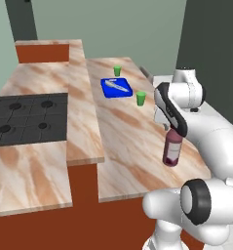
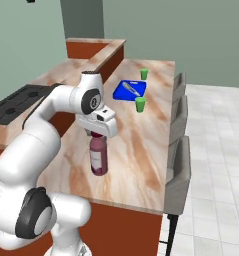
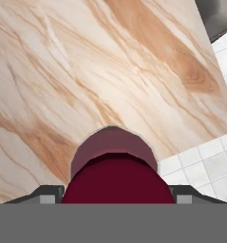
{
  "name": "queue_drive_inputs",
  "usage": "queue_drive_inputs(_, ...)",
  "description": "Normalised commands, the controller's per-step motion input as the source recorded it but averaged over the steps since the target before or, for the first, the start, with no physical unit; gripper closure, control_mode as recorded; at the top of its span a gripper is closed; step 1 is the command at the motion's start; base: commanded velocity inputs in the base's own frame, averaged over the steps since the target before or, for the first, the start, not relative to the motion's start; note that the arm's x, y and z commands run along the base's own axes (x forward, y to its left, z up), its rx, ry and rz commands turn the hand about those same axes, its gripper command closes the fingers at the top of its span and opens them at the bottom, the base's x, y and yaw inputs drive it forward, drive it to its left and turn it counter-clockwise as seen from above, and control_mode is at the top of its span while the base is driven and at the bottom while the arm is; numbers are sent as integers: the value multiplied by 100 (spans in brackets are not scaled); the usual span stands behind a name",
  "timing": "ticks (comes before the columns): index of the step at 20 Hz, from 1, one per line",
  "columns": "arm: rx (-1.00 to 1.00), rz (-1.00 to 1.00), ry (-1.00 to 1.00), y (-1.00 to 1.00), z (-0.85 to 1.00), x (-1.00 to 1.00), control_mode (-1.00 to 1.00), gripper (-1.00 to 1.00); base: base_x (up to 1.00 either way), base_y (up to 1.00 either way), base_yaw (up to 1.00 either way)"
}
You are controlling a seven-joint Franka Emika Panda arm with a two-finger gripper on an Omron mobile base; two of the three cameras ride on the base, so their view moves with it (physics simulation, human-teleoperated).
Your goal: Place the drinks on the dining counter in a tight cluster.
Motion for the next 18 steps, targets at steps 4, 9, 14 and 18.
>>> queue_drive_inputs(4,0,0,0,0,0,0,100,100,0,0,0)
queue_drive_inputs(9,0,0,0,0,0,0,100,100,0,0,0)
queue_drive_inputs(14,0,5,0,2,0,20,-100,100,10,0,6)
queue_drive_inputs(18,4,10,0,3,0,71,-100,100,0,0,0)
